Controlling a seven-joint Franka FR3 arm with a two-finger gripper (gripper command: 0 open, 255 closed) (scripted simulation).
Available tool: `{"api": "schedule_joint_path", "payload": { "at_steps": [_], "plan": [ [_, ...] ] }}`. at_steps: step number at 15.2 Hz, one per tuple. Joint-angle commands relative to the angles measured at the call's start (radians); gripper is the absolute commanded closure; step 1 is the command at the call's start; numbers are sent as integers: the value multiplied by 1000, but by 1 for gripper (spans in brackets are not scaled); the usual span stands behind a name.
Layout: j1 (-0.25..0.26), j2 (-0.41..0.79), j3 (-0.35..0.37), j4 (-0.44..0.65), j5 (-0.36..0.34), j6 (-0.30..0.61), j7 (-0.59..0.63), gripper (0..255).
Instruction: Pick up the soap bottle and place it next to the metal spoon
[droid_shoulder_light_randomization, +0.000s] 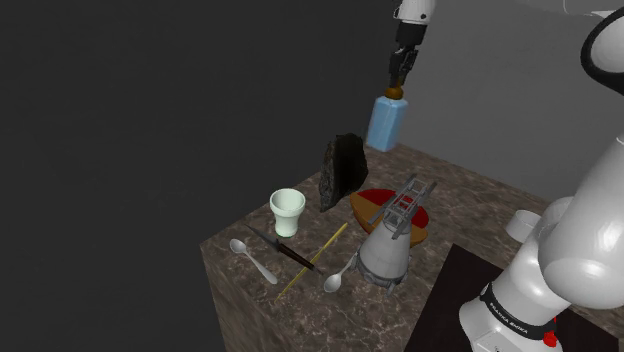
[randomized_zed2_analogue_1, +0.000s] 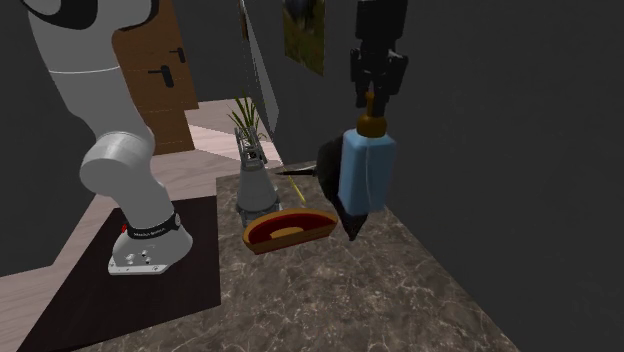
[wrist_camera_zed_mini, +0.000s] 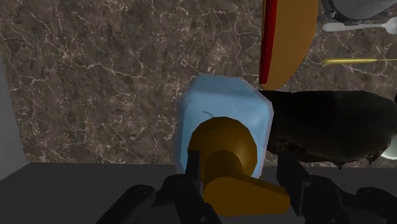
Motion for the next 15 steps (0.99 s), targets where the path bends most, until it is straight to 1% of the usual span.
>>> {"api": "schedule_joint_path", "payload": {
  "at_steps": [1,8,15],
  "plan": [
    [23,7,21,-22,2,28,45,255],
    [95,62,86,-33,18,91,182,255],
    [160,165,142,22,43,134,302,255]
  ]
}}
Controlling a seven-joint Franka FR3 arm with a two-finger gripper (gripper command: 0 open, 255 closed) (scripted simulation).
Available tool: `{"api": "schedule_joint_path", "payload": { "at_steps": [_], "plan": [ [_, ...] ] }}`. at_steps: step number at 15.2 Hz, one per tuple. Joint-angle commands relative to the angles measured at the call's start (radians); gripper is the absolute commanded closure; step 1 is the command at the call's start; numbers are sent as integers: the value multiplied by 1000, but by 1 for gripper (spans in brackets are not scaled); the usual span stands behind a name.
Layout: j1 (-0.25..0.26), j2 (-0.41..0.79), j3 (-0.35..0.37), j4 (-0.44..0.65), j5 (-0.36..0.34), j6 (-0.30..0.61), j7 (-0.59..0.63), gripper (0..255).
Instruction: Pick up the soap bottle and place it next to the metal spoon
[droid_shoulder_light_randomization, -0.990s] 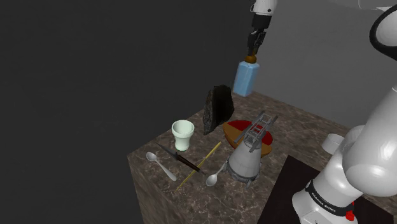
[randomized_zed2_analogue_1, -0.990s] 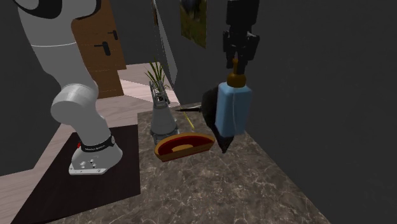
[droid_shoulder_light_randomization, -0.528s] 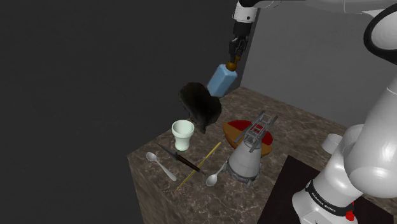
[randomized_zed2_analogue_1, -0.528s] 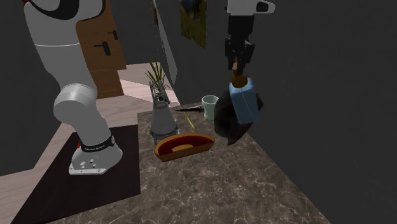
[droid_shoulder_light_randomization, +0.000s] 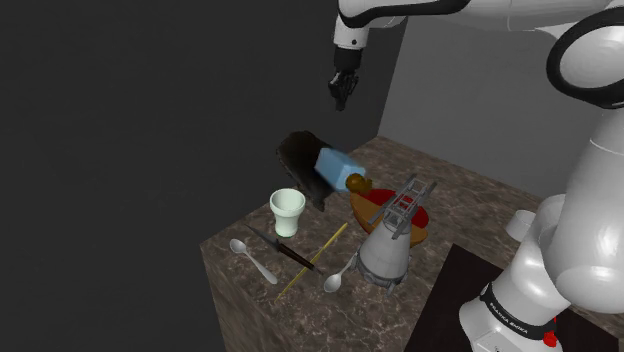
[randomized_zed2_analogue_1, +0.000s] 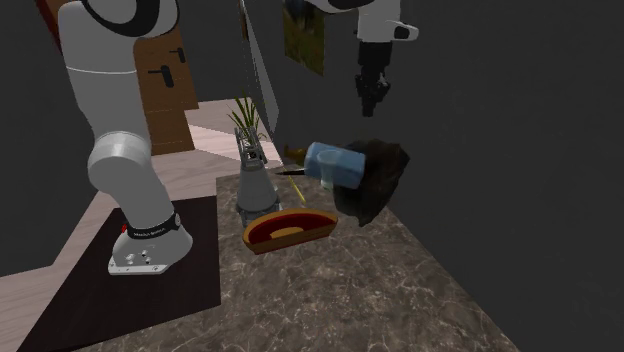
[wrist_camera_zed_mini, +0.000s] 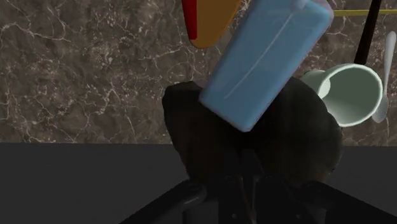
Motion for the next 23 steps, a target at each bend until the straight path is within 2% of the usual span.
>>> {"api": "schedule_joint_path", "payload": {
  "at_steps": [1,3,4,8,13,18,23],
  "plan": [
    [16,43,14,38,10,4,32,255],
    [17,39,15,33,9,5,33,255],
    [17,39,15,33,9,5,33,0],
    [57,-161,14,-320,-57,234,220,0],
    [63,-343,47,-664,-151,482,488,0],
    [32,-452,117,-938,-262,710,801,0],
    [-41,-473,241,-1137,-420,925,1191,0]
  ]
}}
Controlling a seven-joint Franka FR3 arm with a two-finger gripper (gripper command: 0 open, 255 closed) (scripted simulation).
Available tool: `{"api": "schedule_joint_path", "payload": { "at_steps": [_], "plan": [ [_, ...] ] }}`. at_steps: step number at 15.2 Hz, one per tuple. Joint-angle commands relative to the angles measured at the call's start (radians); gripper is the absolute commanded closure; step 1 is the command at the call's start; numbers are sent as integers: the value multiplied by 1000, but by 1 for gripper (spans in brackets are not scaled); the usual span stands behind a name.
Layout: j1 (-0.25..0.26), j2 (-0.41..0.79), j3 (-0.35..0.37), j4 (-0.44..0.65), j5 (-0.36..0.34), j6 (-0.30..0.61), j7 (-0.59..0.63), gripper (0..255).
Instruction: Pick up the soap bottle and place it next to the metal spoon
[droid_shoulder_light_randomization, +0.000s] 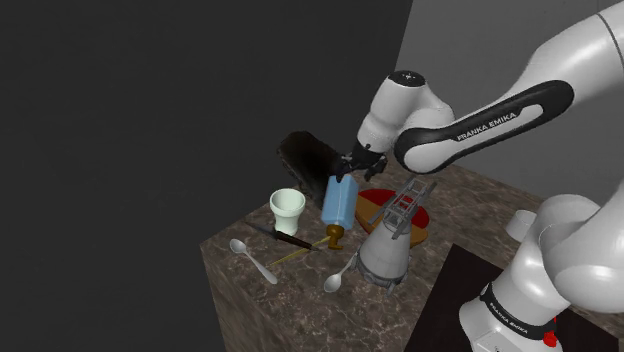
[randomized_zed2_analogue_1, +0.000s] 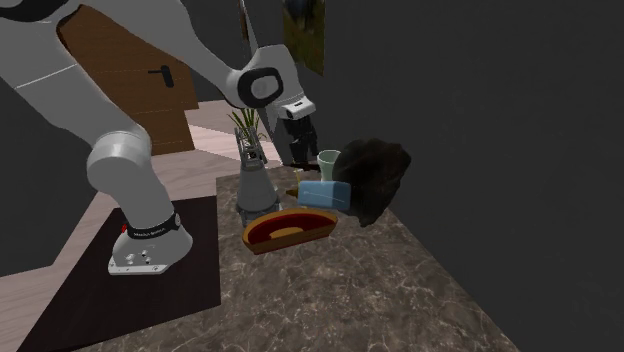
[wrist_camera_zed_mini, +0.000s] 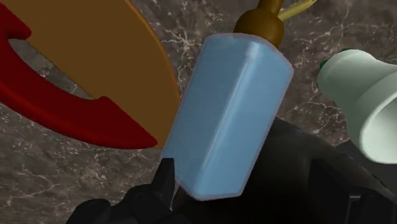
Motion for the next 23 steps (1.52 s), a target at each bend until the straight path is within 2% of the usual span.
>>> {"api": "schedule_joint_path", "payload": {
  "at_steps": [1,4,6,9,11,12,13,16,19,20,23],
  "plan": [
    [-40,6,65,-73,-85,92,194,0],
    [-136,54,195,-131,-268,195,527,0],
    [-218,106,300,-138,-447,237,805,0],
    [-324,214,453,-102,-765,226,1274,0],
    [-360,305,537,-61,-942,166,1558,0],
    [-342,123,490,-56,-769,199,1374,0],
    [-334,123,482,-56,-771,198,1375,0],
    [-289,248,458,0,-538,130,1164,0],
    [-257,365,449,63,-336,46,991,0],
    [-258,371,451,67,-327,40,982,0],
    [-277,420,449,78,-397,64,1032,0]
  ]
}}
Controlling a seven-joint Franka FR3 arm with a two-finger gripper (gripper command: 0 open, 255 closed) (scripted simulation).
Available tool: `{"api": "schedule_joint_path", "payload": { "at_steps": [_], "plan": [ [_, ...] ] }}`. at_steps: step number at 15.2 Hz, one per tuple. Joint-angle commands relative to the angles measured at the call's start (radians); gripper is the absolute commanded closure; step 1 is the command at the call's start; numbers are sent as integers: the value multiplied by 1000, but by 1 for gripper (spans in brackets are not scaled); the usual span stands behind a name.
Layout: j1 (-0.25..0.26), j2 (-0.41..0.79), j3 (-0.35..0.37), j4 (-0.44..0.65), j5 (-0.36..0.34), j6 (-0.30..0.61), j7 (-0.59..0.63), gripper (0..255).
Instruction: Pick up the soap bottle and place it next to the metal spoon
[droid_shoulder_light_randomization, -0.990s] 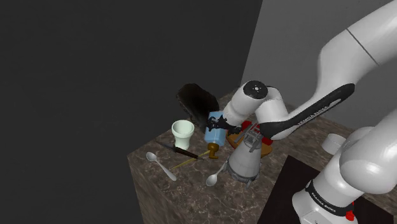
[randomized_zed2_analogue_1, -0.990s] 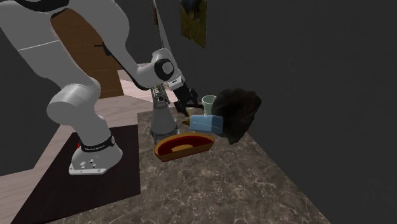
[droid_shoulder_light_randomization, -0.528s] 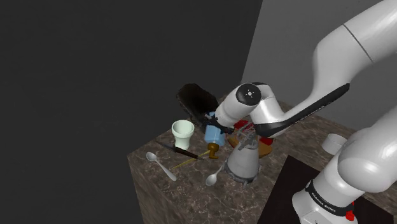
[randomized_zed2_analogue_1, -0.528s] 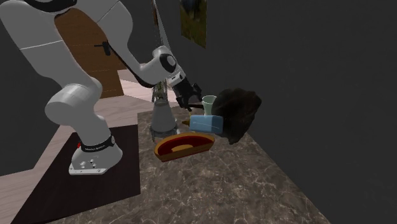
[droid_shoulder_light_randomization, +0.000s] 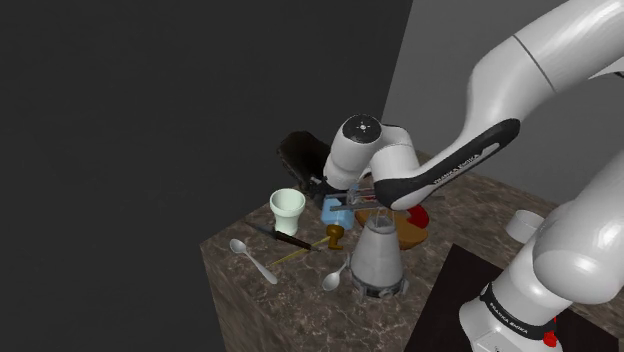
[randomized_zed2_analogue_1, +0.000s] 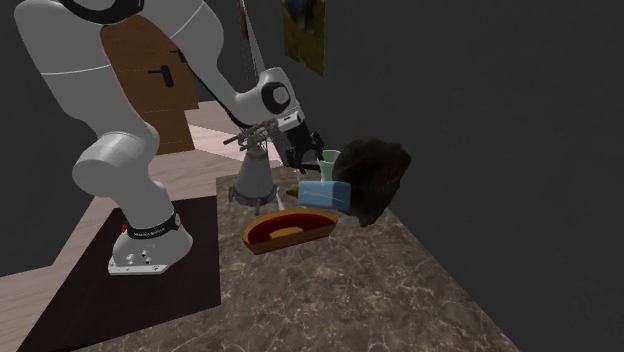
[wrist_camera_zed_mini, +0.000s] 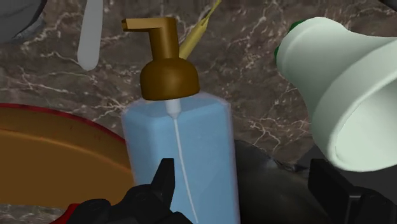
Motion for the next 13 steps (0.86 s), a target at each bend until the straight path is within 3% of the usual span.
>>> {"api": "schedule_joint_path", "payload": {
  "at_steps": [1,9,13],
  "plan": [
    [0,0,0,0,0,0,0,0],
    [6,116,4,-36,59,-17,-51,0],
    [-13,181,-5,-21,-35,13,16,0]
  ]
}}
